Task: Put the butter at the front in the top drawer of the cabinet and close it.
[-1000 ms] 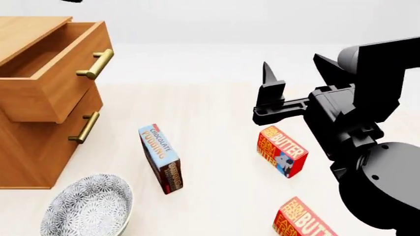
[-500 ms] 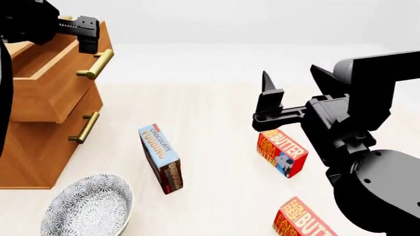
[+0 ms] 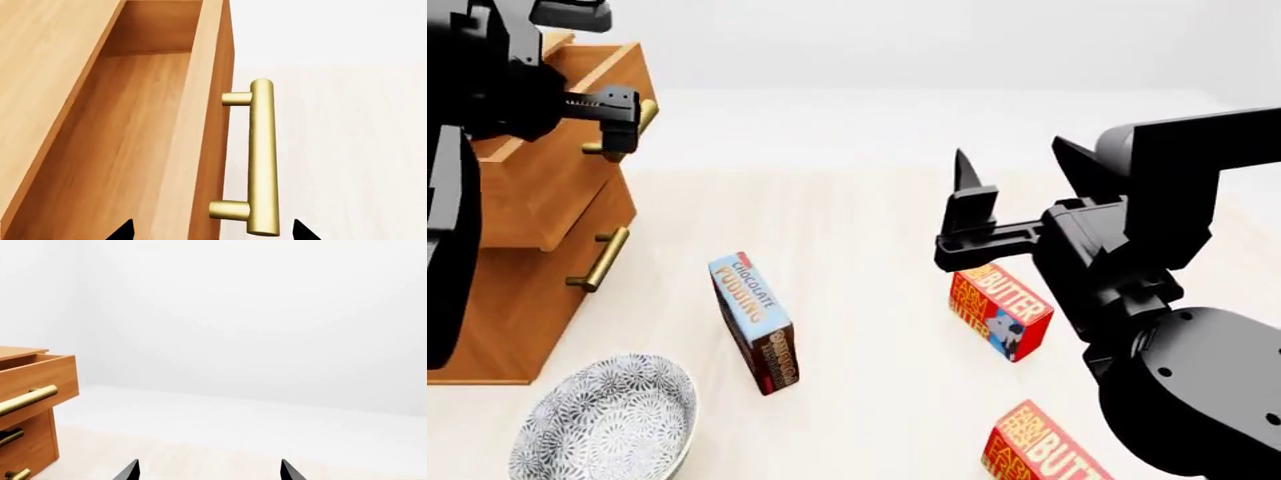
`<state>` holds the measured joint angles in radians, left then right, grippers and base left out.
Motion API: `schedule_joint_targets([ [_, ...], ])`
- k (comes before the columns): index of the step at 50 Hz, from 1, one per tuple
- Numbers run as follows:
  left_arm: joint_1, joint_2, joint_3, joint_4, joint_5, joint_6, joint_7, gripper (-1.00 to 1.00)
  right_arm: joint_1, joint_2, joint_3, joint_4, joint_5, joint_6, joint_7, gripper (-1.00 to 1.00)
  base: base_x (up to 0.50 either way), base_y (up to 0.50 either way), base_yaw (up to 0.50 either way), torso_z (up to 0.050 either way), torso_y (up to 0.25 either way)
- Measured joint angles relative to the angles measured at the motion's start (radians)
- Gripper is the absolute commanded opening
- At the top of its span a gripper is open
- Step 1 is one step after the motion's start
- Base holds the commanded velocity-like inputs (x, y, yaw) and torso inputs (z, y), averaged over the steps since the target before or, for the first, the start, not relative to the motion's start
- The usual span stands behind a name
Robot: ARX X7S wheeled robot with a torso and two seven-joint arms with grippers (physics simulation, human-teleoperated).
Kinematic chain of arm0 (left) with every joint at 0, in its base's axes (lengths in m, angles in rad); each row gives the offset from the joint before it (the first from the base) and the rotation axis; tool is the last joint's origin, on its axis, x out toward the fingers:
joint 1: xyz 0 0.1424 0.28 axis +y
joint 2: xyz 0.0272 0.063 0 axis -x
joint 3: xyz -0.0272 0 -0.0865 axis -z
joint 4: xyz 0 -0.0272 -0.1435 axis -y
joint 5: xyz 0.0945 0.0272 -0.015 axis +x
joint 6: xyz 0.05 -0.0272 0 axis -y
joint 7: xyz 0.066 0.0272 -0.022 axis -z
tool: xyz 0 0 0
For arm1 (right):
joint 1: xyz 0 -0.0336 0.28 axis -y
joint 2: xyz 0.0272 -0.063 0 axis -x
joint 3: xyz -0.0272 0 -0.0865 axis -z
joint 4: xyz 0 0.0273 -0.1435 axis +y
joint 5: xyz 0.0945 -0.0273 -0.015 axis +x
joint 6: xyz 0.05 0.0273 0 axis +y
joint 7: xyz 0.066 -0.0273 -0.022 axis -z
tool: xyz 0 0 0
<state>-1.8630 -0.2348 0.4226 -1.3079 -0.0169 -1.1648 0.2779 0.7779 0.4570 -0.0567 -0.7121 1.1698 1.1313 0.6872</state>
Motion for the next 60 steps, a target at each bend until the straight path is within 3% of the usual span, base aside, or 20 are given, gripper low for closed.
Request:
schedule_joint_targets([
  [17, 0.059, -0.003, -0.032, 0.0, 0.004, 0.016, 0.005, 1.0, -0.003, 0.0, -0.013, 0.002, -0.002, -0.009, 0.007, 1.0, 0.0, 0.0, 0.0, 0.0, 0.0],
  [42, 0.08, 0.083, 0.113, 0.049, 0.033, 0.059, 0.285, 1.0, -0.003, 0.005, -0.018, -0.004, 0.015, -0.021, 0.015, 1.0, 0.0, 0.0, 0.0, 0.0, 0.0],
  [60, 0.085, 0.161, 0.245, 0.024, 0.072, 0.08, 0.319, 1.0, -0.023, 0.018, -0.013, 0.001, 0.013, -0.047, -0.001, 1.0, 0.0, 0.0, 0.0, 0.0, 0.0],
])
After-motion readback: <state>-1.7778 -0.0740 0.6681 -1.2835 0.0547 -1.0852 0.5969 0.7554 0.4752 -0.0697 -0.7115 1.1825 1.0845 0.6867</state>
